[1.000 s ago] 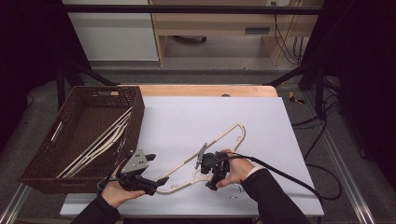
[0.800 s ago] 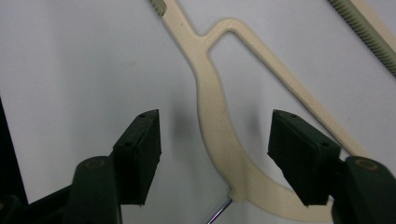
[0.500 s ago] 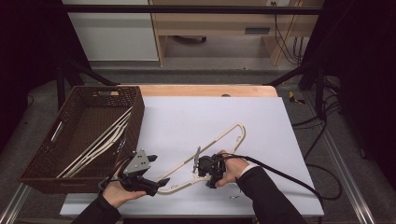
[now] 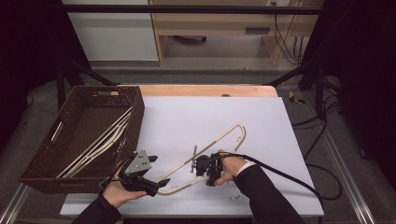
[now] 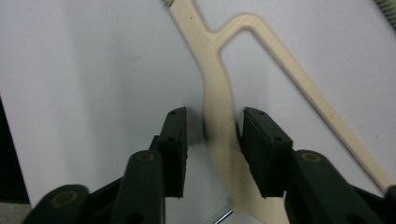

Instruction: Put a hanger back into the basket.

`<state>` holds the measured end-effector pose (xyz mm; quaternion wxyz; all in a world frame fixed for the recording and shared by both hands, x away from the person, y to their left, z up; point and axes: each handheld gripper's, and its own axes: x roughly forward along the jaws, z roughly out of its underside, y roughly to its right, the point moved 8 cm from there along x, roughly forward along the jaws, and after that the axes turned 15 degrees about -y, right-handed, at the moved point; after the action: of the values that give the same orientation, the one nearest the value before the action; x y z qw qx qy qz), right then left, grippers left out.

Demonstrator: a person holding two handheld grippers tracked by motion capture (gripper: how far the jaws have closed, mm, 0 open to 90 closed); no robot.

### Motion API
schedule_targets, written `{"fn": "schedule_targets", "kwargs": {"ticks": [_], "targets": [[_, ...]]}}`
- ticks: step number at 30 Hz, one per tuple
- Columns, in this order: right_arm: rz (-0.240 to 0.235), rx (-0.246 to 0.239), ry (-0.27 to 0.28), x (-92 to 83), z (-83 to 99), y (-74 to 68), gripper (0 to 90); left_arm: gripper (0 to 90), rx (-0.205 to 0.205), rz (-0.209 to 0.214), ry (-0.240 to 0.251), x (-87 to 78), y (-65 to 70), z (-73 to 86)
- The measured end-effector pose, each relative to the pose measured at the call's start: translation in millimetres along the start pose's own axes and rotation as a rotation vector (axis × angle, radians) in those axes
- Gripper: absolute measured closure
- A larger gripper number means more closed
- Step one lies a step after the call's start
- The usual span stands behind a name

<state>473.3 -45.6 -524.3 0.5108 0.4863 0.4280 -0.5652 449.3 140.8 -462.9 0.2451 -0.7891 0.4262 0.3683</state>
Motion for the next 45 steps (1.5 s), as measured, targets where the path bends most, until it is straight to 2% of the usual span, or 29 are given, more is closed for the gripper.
{"fn": "schedule_targets", "kwargs": {"ticks": [2,3,4,11,12,13,19,20,21,23,30,33,34,35,36,38,39,45], "targets": [[-0.001,-0.024,-0.001,0.6,-1.0,1.4,66.3,12.7,-0.001,0.003,-0.002,0.2,-0.2,0.3],[-0.008,-0.001,-0.015,-0.1,-1.2,0.0,69.3,12.7,-0.002,0.0,-0.002,0.2,-0.2,0.3],[-0.009,-0.024,-0.015,0.4,-1.4,2.2,70.4,12.8,-0.002,0.001,-0.002,0.2,0.0,0.3],[0.006,-0.034,-0.022,0.3,-1.9,1.6,70.9,12.8,0.008,0.004,-0.008,1.1,0.9,0.6],[-0.002,-0.016,-0.03,-0.4,-1.5,0.0,70.8,12.8,0.008,0.004,-0.007,1.2,1.0,0.6],[0.009,-0.038,-0.021,0.4,-1.7,1.1,70.5,12.8,0.01,0.006,-0.008,1.3,1.3,0.5],[0.013,-0.036,-0.025,0.7,-2.1,0.7,71.3,12.9,0.015,0.01,-0.013,2.1,2.8,0.6],[0.004,-0.013,-0.036,0.1,-1.9,-0.9,71.7,12.9,0.018,0.011,-0.016,2.2,3.0,0.7],[0.014,-0.037,-0.031,0.8,-2.3,0.4,72.1,12.9,0.019,0.013,-0.016,2.2,3.7,0.5],[0.001,-0.018,-0.047,-0.1,-2.3,-1.1,73.3,13.0,0.02,0.016,-0.013,1.8,5.0,0.1],[-0.011,-0.035,-0.017,-1.0,-1.3,0.9,75.1,13.2,0.027,0.013,-0.019,1.5,4.3,0.9],[-0.03,-0.011,-0.021,-6.2,-0.7,-1.1,75.1,13.2,0.027,0.015,-0.014,0.9,5.3,0.5],[-0.036,-0.026,-0.014,-8.7,0.5,-0.7,75.2,13.2,0.03,0.015,-0.016,0.7,5.5,0.5],[-0.042,-0.006,-0.018,-11.4,1.8,-1.6,75.2,13.2,0.032,0.014,-0.015,0.7,5.7,0.2],[-0.034,-0.013,-0.011,-13.6,3.4,-0.2,75.2,13.2,0.037,0.012,-0.019,0.5,5.6,0.2],[-0.028,0.005,-0.01,-20.0,7.8,0.4,75.2,13.2,0.038,0.011,-0.021,0.6,6.7,-0.2],[-0.042,0.005,-0.015,-22.8,10.0,-0.7,75.2,13.1,0.043,0.008,-0.022,0.4,7.0,-0.5],[-0.037,0.018,-0.016,-38.7,15.7,-3.3,75.2,13.1,0.064,-0.003,-0.024,-0.3,10.8,-4.1]]}}
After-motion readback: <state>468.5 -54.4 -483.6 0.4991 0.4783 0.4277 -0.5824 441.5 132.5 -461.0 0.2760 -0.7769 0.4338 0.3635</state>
